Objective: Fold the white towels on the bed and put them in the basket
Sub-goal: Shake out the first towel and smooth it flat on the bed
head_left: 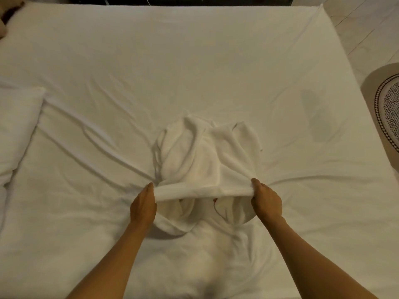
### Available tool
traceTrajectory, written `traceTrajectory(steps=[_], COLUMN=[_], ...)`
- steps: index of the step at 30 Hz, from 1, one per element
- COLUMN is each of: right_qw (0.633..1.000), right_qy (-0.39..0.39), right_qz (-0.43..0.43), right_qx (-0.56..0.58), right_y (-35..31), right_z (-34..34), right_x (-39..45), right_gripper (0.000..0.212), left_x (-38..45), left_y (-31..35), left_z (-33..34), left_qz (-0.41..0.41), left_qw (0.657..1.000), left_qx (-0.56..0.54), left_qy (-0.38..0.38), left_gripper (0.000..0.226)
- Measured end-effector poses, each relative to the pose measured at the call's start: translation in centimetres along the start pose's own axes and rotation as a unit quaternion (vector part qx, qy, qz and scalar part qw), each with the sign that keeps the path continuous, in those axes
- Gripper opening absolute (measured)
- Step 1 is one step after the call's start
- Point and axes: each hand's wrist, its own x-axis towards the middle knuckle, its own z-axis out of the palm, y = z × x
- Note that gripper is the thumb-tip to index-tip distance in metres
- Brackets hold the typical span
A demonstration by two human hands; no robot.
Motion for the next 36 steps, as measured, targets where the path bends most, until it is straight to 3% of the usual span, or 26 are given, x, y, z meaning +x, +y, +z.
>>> traceTrajectory(steps=[5,8,12,16,19,21,24,26,28,31,33,36], right_qw=[0.993,0.997,0.979,0.956,0.945,0.949,0.924,0.891,0.865,0.865,0.869,0.847], right_qy=[0.056,-0.028,-0.202,-0.262,-0.262,-0.234,-0.189,-0.146,-0.078,0.076,0.176,0.300], right_qz=[-0.088,-0.056,-0.005,0.110,0.152,0.153,0.156,0.143,0.107,0.008,-0.039,-0.115], right_qx=[-0.061,-0.038,-0.019,0.079,0.119,0.145,0.293,0.406,0.485,0.497,0.460,0.424], right_y=[0.6,0.2,-0.4,-2.1,-4.0,-5.5,-8.0,-9.8,-12.0,-15.7,-17.9,-21.1], right_z=[-2.2,-4.2,-5.3,-7.0,-9.6,-11.7,-15.3,-18.5,-23.0,-31.4,-37.3,-46.5], right_x=[1.2,1.9,2.3,3.7,6.4,9.1,13.1,15.6,17.9,19.9,20.5,20.9], right_gripper=[0.068,0.064,0.058,0.054,0.044,0.047,0.053,0.053,0.044,0.049,0.046,0.053], left_x=[2.3,2.8,3.2,4.9,7.7,10.1,13.2,15.0,16.5,19.5,21.3,21.5], left_y=[0.5,1.6,1.2,3.2,6.6,9.3,14.3,17.9,21.4,26.4,29.4,33.2], left_z=[-2.1,-3.8,-4.8,-6.9,-9.5,-11.7,-16.1,-20.5,-25.3,-32.8,-38.5,-47.6], left_qz=[0.122,0.143,0.118,0.072,-0.050,-0.127,-0.161,-0.114,-0.081,-0.036,0.041,0.147], left_qw=[0.990,0.989,0.987,0.984,0.985,0.972,0.896,0.877,0.854,0.821,0.802,0.768], left_qx=[0.049,0.037,0.089,0.140,0.079,-0.083,-0.362,-0.412,-0.461,-0.558,-0.595,-0.609], left_qy=[0.043,-0.019,-0.068,-0.084,-0.142,-0.181,-0.202,-0.218,-0.226,-0.118,-0.012,0.133], left_gripper=[0.070,0.066,0.061,0.055,0.044,0.042,0.034,0.013,0.013,0.018,0.021,0.035])
